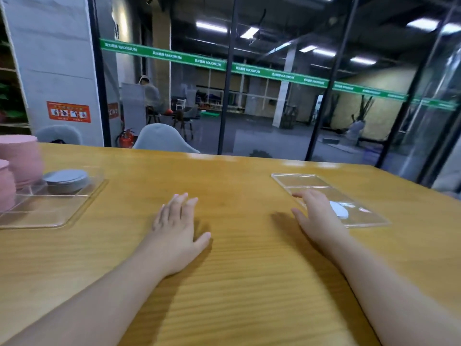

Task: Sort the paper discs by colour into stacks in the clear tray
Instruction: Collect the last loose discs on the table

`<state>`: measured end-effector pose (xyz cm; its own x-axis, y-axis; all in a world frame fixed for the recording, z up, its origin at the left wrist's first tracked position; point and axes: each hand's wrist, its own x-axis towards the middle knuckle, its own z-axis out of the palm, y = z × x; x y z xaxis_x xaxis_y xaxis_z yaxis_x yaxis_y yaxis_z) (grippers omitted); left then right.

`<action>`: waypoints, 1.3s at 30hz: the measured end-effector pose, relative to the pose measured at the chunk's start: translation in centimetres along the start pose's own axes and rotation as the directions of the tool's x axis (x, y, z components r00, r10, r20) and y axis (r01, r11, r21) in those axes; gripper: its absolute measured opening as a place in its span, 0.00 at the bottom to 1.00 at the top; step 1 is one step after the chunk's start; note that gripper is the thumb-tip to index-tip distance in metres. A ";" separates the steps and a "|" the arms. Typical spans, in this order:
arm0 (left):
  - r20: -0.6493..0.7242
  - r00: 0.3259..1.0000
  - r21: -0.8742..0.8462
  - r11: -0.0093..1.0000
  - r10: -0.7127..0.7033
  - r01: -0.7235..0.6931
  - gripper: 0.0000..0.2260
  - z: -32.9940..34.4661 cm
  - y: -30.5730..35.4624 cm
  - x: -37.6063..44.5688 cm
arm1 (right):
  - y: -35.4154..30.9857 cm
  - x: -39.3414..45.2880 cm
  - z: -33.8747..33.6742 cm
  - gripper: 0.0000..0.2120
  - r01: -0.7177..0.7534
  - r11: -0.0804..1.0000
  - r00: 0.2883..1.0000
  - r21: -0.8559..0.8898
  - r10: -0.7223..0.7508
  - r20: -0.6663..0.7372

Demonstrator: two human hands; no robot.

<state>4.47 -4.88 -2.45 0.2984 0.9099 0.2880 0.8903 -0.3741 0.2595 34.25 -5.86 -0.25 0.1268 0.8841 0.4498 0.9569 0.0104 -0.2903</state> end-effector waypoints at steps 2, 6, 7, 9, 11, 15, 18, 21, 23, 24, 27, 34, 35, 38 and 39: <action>0.043 0.999 -0.041 0.999 0.024 -0.023 0.30 0.0 0.6 0.2 | 1.7 0.4 -0.2 0.19 -0.025 0.997 0.999 -0.069 0.024 -0.021; 0.045 0.998 -0.086 0.995 0.055 -0.051 0.25 -0.2 0.6 0.0 | 4.4 0.8 0.1 0.25 -0.160 0.982 0.980 -0.097 0.146 -0.139; 0.029 0.998 -0.092 0.994 0.064 -0.061 0.24 -0.3 0.7 -0.1 | 4.9 0.9 0.2 0.26 -0.219 0.972 0.968 -0.090 0.205 -0.145; -0.001 0.996 -0.100 0.991 0.088 -0.088 0.22 -0.4 0.8 -0.2 | 5.5 1.1 0.4 0.29 -0.346 0.936 0.936 -0.062 0.340 -0.090; -0.007 0.995 -0.109 0.989 0.095 -0.095 0.22 -0.5 0.9 -0.3 | 6.0 1.3 0.7 0.32 -0.433 0.901 0.901 -0.027 0.433 -0.009; 0.002 0.997 -0.124 0.989 0.082 -0.081 0.21 -0.7 0.8 -0.3 | 6.4 1.7 0.6 0.28 -0.480 0.876 0.874 -0.038 0.482 0.060; 0.006 0.997 -0.131 0.989 0.075 -0.074 0.21 -0.7 0.9 -0.3 | 6.5 2.2 0.2 0.23 -0.524 0.851 0.850 0.024 0.521 0.082; 0.014 0.998 -0.132 0.990 0.057 -0.055 0.22 -0.8 0.9 -0.2 | 6.3 2.8 -0.7 0.23 -0.556 0.831 0.820 0.002 0.548 0.163; 0.023 0.998 -0.136 0.990 0.051 -0.048 0.22 -0.8 0.9 -0.3 | 6.2 3.1 -1.4 0.23 -0.559 0.829 0.807 -0.017 0.549 0.219; 0.025 0.998 -0.136 0.990 0.050 -0.046 0.22 -0.8 0.9 -0.3 | 6.2 3.2 -1.7 0.23 -0.553 0.833 0.807 -0.026 0.543 0.233; 0.025 0.999 -0.137 0.990 0.043 -0.039 0.22 -0.9 1.0 -0.3 | 6.0 3.5 -2.2 0.26 -0.529 0.847 0.821 -0.054 0.527 0.222; 0.022 0.999 -0.146 0.989 0.028 -0.025 0.23 -0.8 0.9 -0.3 | 5.8 3.6 -1.7 0.29 -0.526 0.842 0.836 -0.119 0.538 0.109; 0.021 0.999 -0.147 0.989 0.027 -0.024 0.23 -0.8 0.9 -0.3 | 5.8 3.5 -1.6 0.28 -0.526 0.842 0.839 -0.120 0.537 0.092; 0.019 0.999 -0.151 0.988 0.026 -0.023 0.23 -0.8 0.9 -0.2 | 6.1 3.4 -1.3 0.27 -0.506 0.855 0.856 -0.114 0.514 0.052; 0.020 0.999 -0.152 0.988 0.025 -0.022 0.23 -0.8 0.9 -0.2 | 6.1 3.2 -1.2 0.27 -0.501 0.859 0.861 -0.102 0.507 0.037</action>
<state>4.99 -5.51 -1.53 0.3276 0.9035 0.2763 0.8209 -0.4170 0.3901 40.86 -3.52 0.46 0.5844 0.7842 0.2088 0.7854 -0.4818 -0.3886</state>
